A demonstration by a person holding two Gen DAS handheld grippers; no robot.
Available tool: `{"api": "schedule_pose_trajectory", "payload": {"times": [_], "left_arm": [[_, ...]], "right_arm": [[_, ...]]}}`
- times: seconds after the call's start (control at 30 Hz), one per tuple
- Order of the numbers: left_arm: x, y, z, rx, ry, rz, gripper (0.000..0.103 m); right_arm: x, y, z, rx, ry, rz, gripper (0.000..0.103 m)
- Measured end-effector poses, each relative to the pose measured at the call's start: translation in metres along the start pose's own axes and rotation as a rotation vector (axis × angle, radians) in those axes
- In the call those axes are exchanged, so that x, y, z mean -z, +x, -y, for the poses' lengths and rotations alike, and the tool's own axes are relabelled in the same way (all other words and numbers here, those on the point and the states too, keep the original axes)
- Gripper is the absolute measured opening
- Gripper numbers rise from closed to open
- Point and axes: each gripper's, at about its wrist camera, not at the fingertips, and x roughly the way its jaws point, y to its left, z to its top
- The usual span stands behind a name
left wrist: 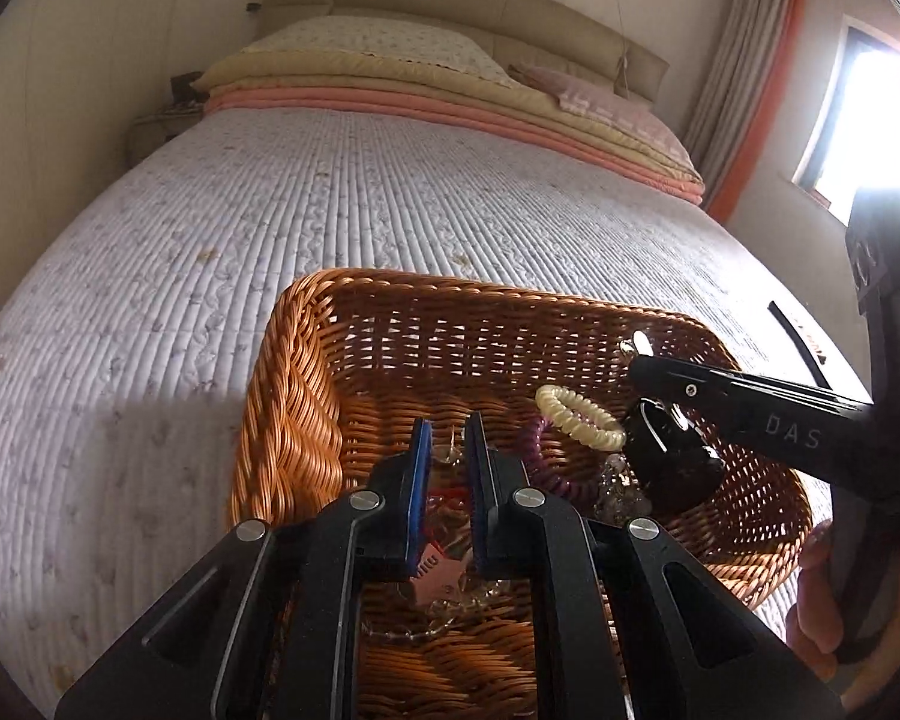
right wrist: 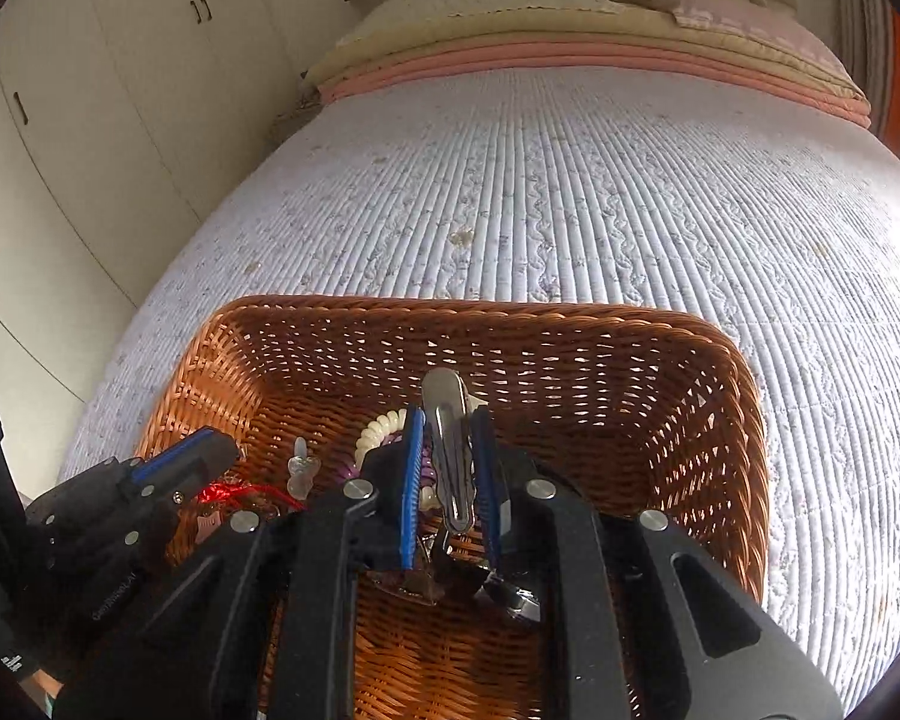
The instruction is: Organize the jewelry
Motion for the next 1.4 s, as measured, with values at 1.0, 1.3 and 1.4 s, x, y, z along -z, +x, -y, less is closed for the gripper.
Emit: {"api": "schedule_pose_trajectory", "payload": {"times": [1.0, 1.3, 1.4], "left_arm": [[0.135, -0.185, 0.071, -0.371, 0.153, 0.508, 0.087], [0.157, -0.171, 0.06, -0.425, 0.076, 0.542, 0.087], [0.156, -0.172, 0.051, -0.405, 0.04, 0.53, 0.092]], "right_arm": [[0.209, -0.192, -0.033, 0.069, -0.139, 0.667, 0.095], [0.226, -0.176, -0.022, 0.177, -0.11, 0.706, 0.095], [0.228, -0.17, -0.022, 0.189, -0.115, 0.696, 0.095]]}}
